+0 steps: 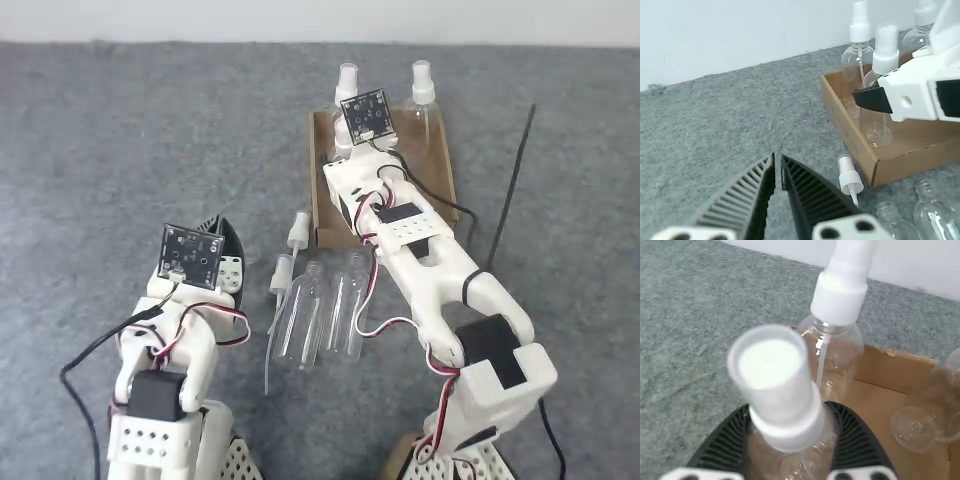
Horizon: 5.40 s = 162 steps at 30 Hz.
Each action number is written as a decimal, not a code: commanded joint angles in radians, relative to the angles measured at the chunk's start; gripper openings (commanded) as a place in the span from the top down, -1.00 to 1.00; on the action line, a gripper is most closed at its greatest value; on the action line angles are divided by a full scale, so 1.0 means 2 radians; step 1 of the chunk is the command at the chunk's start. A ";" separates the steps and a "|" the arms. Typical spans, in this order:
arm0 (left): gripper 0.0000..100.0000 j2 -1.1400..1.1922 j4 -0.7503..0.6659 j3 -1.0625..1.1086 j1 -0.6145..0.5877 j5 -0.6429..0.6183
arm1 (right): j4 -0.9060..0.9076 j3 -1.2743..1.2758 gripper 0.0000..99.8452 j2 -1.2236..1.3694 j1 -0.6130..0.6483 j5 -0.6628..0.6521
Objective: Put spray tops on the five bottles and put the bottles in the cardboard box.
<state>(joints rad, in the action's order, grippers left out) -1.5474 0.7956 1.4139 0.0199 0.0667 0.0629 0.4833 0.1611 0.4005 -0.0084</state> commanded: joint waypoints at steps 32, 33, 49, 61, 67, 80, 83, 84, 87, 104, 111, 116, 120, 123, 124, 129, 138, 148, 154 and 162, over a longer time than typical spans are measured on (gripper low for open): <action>0.98 -0.008 -0.014 -0.011 -0.005 -0.006 | -0.005 -0.047 0.65 -0.009 -0.007 -0.004; 0.98 -0.008 -0.014 -0.011 -0.005 -0.006 | -0.005 -0.048 0.65 -0.009 -0.007 -0.004; 0.98 -0.008 -0.014 -0.011 -0.005 -0.007 | -0.005 -0.048 0.65 -0.005 -0.003 0.025; 0.98 -0.008 -0.013 -0.011 -0.005 -0.007 | -0.006 -0.046 0.65 -0.003 -0.002 0.048; 0.98 -0.008 -0.013 -0.011 -0.005 -0.007 | -0.005 -0.044 0.54 -0.003 -0.002 0.047; 0.98 -0.008 -0.012 -0.011 -0.005 -0.007 | -0.005 -0.041 0.43 -0.009 0.008 0.043; 0.98 -0.008 -0.012 -0.011 -0.005 -0.007 | -0.005 -0.043 0.43 -0.013 0.007 0.042; 0.98 -0.008 -0.012 -0.011 -0.005 -0.007 | -0.004 -0.041 0.43 -0.017 0.007 0.042; 0.98 -0.008 -0.012 -0.011 -0.005 -0.007 | 0.016 -0.045 0.43 -0.035 0.007 0.042; 0.98 -0.008 -0.013 -0.011 -0.005 -0.006 | 0.303 -0.199 0.43 -0.224 0.010 0.043; 0.98 -0.008 -0.013 -0.011 -0.005 -0.006 | 0.572 -0.183 0.43 -0.318 0.044 0.048; 0.98 -0.008 -0.013 -0.011 -0.005 -0.007 | 0.685 -0.113 0.43 -0.343 0.107 0.055; 0.98 -0.008 -0.013 -0.011 -0.005 -0.007 | 0.648 -0.022 0.44 -0.342 0.151 0.119; 0.98 -0.008 -0.013 -0.010 -0.005 -0.008 | 0.589 0.039 0.44 -0.341 0.160 0.149; 0.98 -0.008 -0.012 -0.010 -0.005 -0.008 | 0.572 0.056 0.44 -0.341 0.160 0.157; 0.98 -0.008 -0.014 -0.010 -0.005 -0.008 | 0.495 0.124 0.44 -0.341 0.159 0.182; 0.98 -0.008 -0.014 -0.010 -0.002 -0.008 | 0.426 0.199 0.44 -0.340 0.160 0.209; 0.98 -0.008 -0.014 -0.010 -0.002 -0.008 | 0.426 0.238 0.44 -0.340 0.156 0.209; 0.98 -0.003 -0.012 -0.014 -0.005 -0.012 | 0.431 0.257 0.71 -0.345 0.156 0.186; 0.98 -0.002 0.015 -0.046 -0.032 -0.036 | 0.484 0.235 0.99 -0.348 0.092 0.087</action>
<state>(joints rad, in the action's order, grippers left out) -1.5459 0.8216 1.3878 -0.0261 0.0100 0.9375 1.0050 -0.4864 0.6720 0.2463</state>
